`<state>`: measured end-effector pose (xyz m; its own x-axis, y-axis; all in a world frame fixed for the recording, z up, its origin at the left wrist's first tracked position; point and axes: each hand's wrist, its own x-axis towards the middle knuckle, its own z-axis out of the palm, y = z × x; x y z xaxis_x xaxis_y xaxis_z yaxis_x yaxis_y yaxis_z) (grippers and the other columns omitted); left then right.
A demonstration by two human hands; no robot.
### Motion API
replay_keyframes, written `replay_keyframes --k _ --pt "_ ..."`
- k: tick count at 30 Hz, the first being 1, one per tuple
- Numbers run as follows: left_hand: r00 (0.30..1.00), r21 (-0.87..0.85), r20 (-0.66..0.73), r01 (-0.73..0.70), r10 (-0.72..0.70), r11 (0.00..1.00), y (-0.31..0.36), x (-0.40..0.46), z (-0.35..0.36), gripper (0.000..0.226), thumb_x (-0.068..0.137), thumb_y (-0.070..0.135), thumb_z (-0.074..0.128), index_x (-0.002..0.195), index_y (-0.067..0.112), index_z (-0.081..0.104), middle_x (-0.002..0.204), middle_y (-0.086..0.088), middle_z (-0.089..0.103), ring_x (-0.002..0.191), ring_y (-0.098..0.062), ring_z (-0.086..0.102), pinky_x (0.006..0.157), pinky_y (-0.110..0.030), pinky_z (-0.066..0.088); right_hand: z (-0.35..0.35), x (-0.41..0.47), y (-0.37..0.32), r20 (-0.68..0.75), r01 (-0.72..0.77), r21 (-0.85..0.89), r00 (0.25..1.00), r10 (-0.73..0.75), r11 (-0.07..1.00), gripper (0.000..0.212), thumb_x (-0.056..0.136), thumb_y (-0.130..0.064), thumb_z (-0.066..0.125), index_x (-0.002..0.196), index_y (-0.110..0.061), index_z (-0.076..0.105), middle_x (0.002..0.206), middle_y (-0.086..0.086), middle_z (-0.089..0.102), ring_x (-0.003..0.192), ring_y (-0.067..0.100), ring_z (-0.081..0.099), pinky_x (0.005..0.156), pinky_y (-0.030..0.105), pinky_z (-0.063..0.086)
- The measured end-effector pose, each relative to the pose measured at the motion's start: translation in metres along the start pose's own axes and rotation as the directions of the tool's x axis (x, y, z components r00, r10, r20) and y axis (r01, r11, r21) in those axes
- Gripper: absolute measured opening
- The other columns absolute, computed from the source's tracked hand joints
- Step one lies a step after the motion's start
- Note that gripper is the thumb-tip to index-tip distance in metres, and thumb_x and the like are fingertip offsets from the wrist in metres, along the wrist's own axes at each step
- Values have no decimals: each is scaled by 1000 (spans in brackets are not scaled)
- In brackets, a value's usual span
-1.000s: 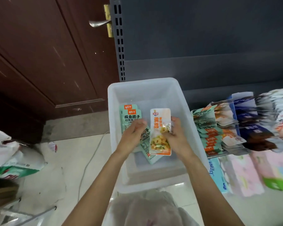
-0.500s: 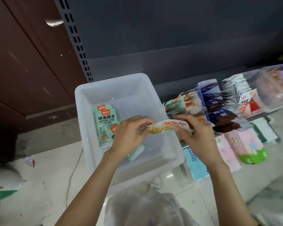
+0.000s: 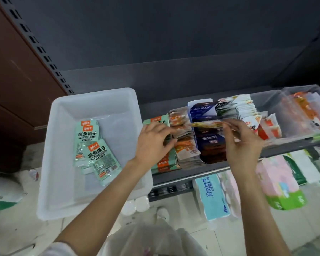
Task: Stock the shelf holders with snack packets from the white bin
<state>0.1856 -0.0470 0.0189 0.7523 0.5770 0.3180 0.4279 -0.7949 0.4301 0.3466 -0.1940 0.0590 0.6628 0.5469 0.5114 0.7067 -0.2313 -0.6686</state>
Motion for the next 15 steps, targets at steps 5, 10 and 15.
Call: replay_keyframes --k 5,10,15 --pt "999 171 -49 -3 12 985 8 7 10 19 81 37 68 93 25 75 84 4 65 80 -19 53 70 -29 41 34 28 3 200 327 -99 932 -303 940 14 88 -9 62 99 -11 70 89 3 72 72 14 67 61 27 54" --pt "998 179 -62 17 -6 984 10 10 12 11 78 30 70 82 22 76 75 3 63 74 -22 53 65 -33 45 71 31 7 424 545 -231 802 -421 806 19 74 -4 61 89 -13 69 80 3 69 66 23 66 48 29 52" --pt "997 175 -66 38 -27 984 13 8 14 10 79 28 72 83 19 76 76 1 64 75 -20 53 67 -31 42 70 28 8 392 550 -264 812 -433 792 18 73 -9 69 91 -13 72 98 5 65 86 27 59 71 37 50"
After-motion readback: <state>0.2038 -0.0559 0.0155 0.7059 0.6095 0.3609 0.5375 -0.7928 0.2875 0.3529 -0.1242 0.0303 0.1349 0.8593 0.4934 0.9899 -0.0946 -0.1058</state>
